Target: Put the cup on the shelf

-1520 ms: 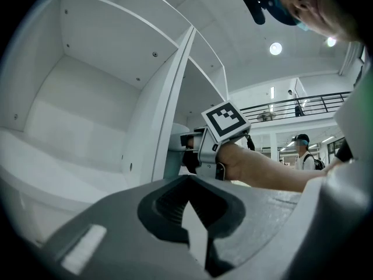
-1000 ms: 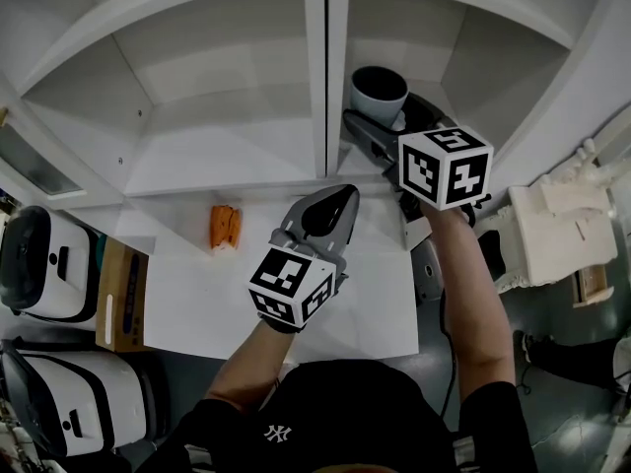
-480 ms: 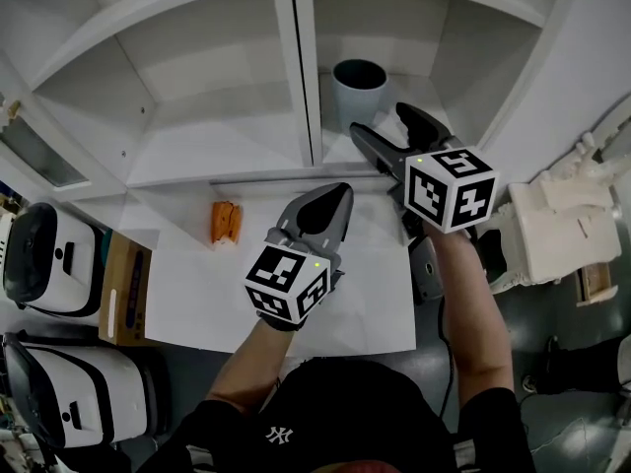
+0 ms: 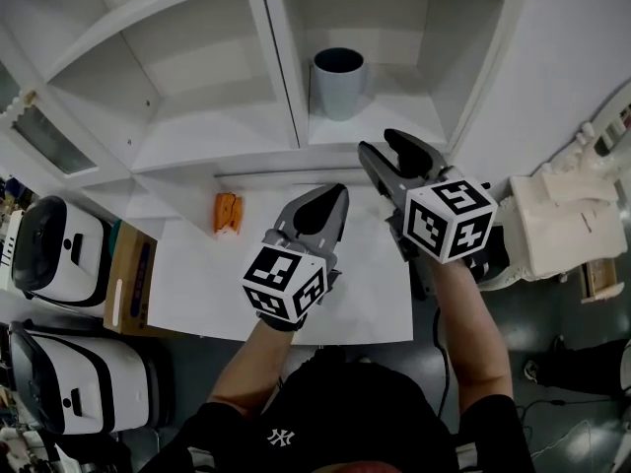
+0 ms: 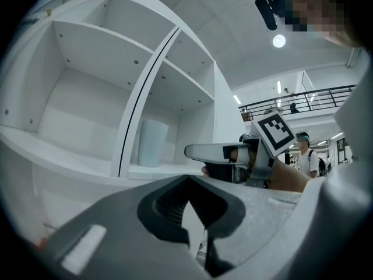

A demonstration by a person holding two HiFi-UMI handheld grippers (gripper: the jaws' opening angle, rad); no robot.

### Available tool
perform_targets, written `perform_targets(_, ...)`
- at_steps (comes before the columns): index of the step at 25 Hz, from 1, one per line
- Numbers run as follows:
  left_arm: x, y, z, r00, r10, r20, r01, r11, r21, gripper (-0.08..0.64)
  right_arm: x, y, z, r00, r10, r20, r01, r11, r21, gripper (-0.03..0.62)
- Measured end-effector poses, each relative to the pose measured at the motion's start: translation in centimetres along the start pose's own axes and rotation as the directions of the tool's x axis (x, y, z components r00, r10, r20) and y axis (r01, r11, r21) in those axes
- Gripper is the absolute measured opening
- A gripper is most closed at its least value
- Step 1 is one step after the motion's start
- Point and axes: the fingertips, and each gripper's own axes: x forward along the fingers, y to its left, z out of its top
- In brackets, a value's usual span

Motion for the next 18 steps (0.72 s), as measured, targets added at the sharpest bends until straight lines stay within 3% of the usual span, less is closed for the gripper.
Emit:
perform_targets(8,-2.0,-2.9,-0.6,1.000,0.024,0.003,-0.024,1.000,0.003,0.001,-4.5,2.0,-1.9,1.000,0.023,0.003,-0.023,1.000,0.014,0.097)
perform_targets(18,-4.9,-6.5,-1.8,0.999,0.045,0.001,-0.045,0.999,0.004,0.002,-9.7,4.7,-4.8,0.998,0.056,0.003,-0.056,0.997,0.047,0.022)
